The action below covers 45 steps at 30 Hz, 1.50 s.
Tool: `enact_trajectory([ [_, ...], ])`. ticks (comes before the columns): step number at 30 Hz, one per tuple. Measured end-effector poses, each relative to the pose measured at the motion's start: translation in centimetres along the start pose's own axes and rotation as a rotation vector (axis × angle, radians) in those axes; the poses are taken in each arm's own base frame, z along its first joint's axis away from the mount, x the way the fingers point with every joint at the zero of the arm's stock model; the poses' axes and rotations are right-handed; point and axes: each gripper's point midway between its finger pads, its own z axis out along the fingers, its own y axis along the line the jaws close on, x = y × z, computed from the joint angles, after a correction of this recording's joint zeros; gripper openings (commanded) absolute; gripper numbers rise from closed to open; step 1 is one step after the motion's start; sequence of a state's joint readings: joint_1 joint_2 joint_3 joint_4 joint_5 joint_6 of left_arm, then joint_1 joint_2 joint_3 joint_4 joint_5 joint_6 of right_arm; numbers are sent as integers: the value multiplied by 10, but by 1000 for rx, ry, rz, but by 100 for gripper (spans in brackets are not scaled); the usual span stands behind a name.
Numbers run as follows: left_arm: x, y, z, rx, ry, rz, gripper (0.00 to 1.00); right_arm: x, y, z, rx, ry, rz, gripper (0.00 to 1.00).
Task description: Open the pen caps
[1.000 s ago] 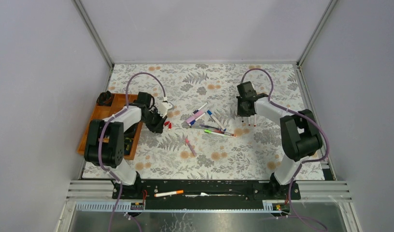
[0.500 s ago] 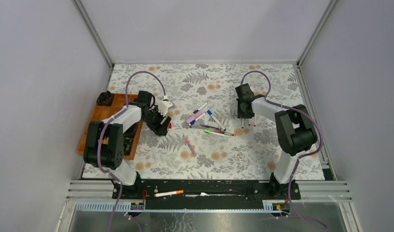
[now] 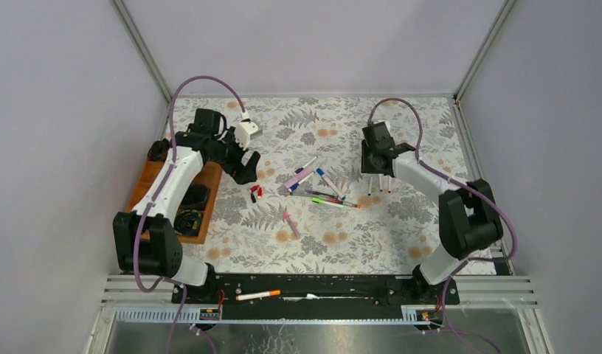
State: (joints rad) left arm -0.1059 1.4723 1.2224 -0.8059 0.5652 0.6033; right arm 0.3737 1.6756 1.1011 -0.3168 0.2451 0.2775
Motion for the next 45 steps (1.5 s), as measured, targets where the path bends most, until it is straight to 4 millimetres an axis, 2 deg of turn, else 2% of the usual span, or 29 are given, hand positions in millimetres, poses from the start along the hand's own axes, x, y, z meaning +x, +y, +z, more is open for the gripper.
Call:
enact_trajectory([
  [3, -16, -7, -17, 4, -34, 15, 98, -14, 29, -32, -89, -86, -52, 47],
  [6, -28, -15, -31, 13, -62, 24, 98, -8, 71, -60, -230, -123, -139, 48],
  [10, -35, -26, -40, 44, -82, 21, 98, 34, 111, -71, -378, -58, -254, 52],
  [13, -33, -36, -41, 87, -80, 5, 98, 70, 135, -74, -441, 6, -341, 58],
  [16, -30, -45, -42, 127, -76, -11, 98, 103, 168, -76, -504, 49, -430, 64],
  [19, -29, -49, -43, 149, -75, -20, 98, 133, 196, -77, -542, 90, -500, 65],
  [21, -28, -50, -44, 155, -76, -27, 99, 144, 210, -77, -555, 103, -530, 65],
  [25, -25, -45, -47, 146, -78, -48, 98, 152, 236, -76, -575, 94, -556, 61],
  [28, -22, -40, -50, 134, -78, -61, 98, 157, 248, -73, -584, 92, -566, 57],
  [33, -19, -37, -51, 137, -78, -73, 98, 168, 249, -65, -574, 116, -578, 48],
  [41, -15, -37, -47, 207, -83, -94, 98, 166, 244, -61, -558, 79, -574, 5],
  [43, -12, -40, -44, 227, -83, -78, 98, 167, 240, -62, -558, 79, -578, 0],
  [45, -6, -44, -41, 252, -80, -68, 98, 169, 235, -65, -563, 84, -588, 0],
])
